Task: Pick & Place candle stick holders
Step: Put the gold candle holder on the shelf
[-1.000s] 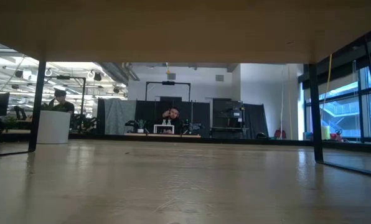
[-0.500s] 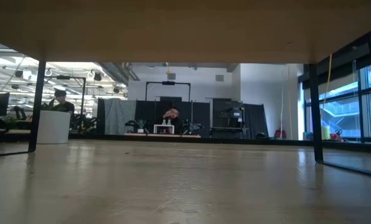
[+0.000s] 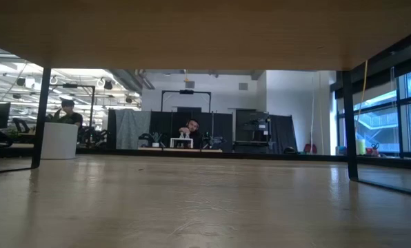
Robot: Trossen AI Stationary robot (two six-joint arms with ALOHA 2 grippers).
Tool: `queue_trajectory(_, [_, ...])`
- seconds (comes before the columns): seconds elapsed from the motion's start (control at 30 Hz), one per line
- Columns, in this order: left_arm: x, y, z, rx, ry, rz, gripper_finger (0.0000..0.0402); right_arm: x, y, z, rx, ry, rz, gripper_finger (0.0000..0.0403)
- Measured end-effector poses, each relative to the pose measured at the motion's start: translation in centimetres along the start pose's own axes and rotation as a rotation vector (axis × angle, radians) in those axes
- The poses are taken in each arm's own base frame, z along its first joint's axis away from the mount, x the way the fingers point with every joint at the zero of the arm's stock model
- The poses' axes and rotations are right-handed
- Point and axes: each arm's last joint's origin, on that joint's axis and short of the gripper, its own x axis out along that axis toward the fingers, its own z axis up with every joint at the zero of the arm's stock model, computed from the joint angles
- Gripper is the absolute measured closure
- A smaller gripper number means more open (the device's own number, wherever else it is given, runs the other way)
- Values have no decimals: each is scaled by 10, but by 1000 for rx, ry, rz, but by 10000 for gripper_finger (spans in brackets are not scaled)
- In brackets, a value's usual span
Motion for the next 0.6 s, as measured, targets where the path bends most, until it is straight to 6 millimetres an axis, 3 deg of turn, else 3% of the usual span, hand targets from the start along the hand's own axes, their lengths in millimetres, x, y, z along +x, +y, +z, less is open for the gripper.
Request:
queue_trajectory(0.13, [1, -1, -5, 8, 29, 12, 390, -17, 1, -3, -86, -74, -266, 216])
queue_trajectory(0.23, [0, -1, -5, 8, 36, 10, 390, -27, 6, -5, -138, -97, -362, 217])
queue_trajectory(0.6, [-10, 2, -4, 22, 110, 1, 390, -35, 22, -7, -156, -98, -337, 217])
